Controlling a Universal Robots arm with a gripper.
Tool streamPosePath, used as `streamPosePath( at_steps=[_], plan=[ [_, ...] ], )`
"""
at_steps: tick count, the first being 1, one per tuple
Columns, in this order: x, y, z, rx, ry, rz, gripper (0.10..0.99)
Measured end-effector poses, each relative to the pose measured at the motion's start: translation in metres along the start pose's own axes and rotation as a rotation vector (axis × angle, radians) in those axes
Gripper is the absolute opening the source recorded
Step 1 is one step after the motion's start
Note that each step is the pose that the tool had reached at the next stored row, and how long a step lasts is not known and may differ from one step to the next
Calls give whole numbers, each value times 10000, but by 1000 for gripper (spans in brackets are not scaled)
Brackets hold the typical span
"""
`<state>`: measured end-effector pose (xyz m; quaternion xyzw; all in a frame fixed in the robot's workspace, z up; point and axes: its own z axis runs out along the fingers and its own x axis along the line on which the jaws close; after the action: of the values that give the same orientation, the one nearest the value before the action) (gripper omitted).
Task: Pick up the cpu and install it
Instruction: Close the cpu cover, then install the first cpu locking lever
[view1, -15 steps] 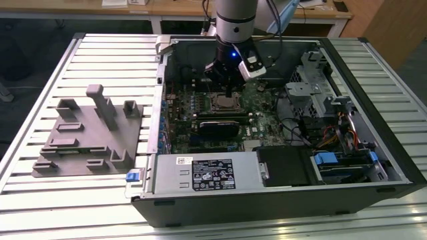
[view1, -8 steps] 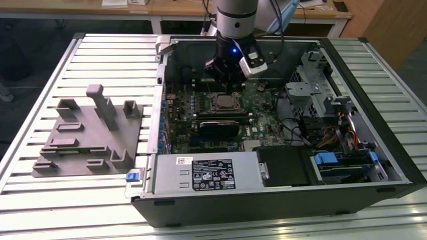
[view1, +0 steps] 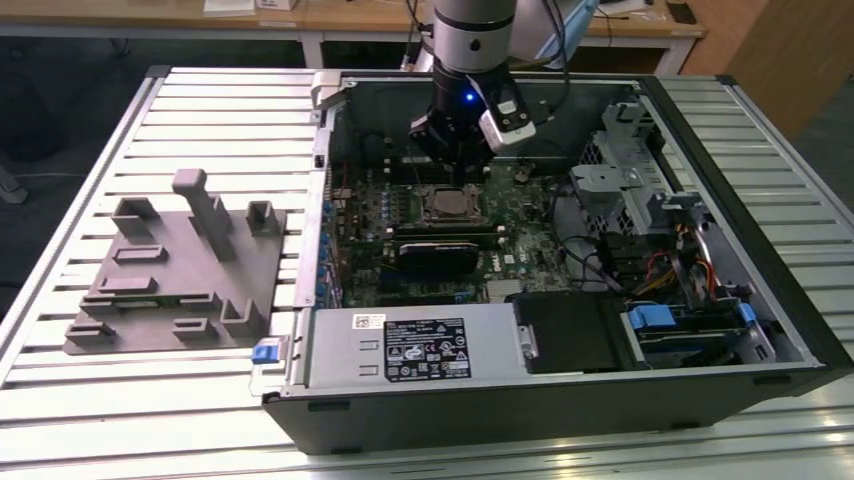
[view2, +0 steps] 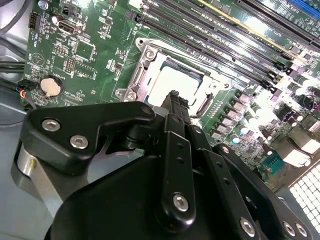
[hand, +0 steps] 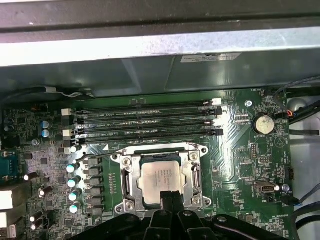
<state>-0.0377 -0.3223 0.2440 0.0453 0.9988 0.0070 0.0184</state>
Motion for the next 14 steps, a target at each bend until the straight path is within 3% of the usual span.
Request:
streamPosePath(
  at_steps=[14],
  plan=[
    [27, -3, -1, -9, 1, 0, 106]
  ],
)
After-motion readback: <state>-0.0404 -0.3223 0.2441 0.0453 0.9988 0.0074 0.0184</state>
